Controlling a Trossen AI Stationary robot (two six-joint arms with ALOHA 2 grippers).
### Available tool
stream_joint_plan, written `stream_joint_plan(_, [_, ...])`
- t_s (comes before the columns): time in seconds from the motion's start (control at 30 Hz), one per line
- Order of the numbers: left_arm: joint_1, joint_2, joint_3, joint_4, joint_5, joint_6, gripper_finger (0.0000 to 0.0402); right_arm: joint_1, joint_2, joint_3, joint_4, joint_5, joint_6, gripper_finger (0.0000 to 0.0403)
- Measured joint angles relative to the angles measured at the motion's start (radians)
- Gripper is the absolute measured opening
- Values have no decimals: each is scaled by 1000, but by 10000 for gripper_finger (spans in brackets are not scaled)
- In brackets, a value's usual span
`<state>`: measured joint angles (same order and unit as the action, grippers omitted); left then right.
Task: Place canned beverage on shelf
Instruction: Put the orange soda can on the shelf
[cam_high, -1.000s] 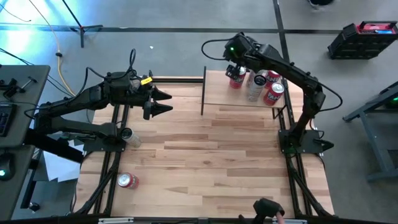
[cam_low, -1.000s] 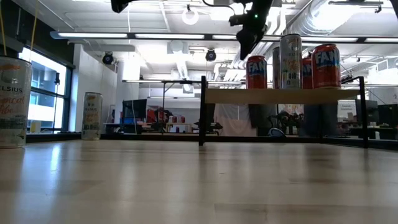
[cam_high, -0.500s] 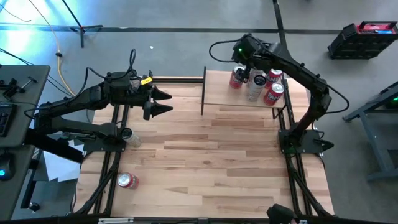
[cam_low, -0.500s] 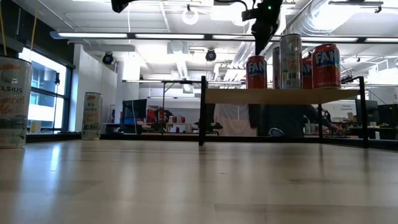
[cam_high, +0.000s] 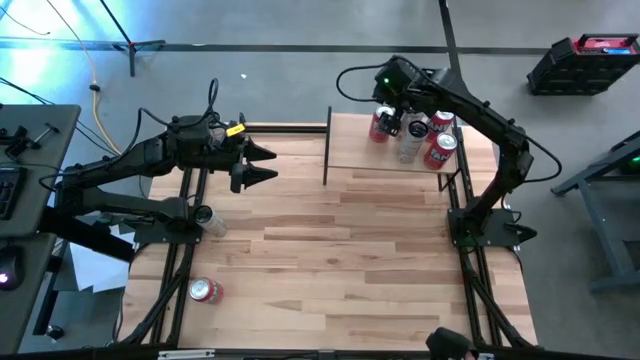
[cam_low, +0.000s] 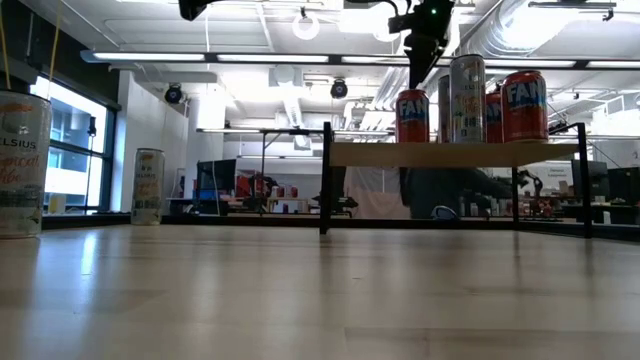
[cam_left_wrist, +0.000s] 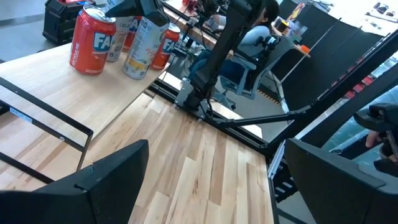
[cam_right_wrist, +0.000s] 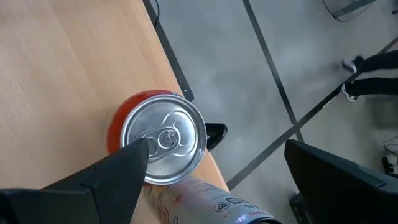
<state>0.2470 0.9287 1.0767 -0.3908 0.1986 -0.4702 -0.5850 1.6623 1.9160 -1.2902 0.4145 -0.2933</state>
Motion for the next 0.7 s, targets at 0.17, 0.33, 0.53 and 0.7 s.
stream_joint_plan(0.17, [0, 0, 0, 0, 0, 0, 365, -21, 0, 0, 0, -1, 4, 362])
stream_joint_plan(0.33, [0, 0, 0, 0, 0, 0, 365, -32, 0, 0, 0, -8, 5, 362])
stream_joint_plan(0.53, [0, 0, 0, 0, 0, -1, 365, -31, 6, 0, -1, -51, 3, 362])
stream_joint_plan(0.7, [0, 0, 0, 0, 1, -17, 365, -34, 12, 1, -2, -46, 6, 362])
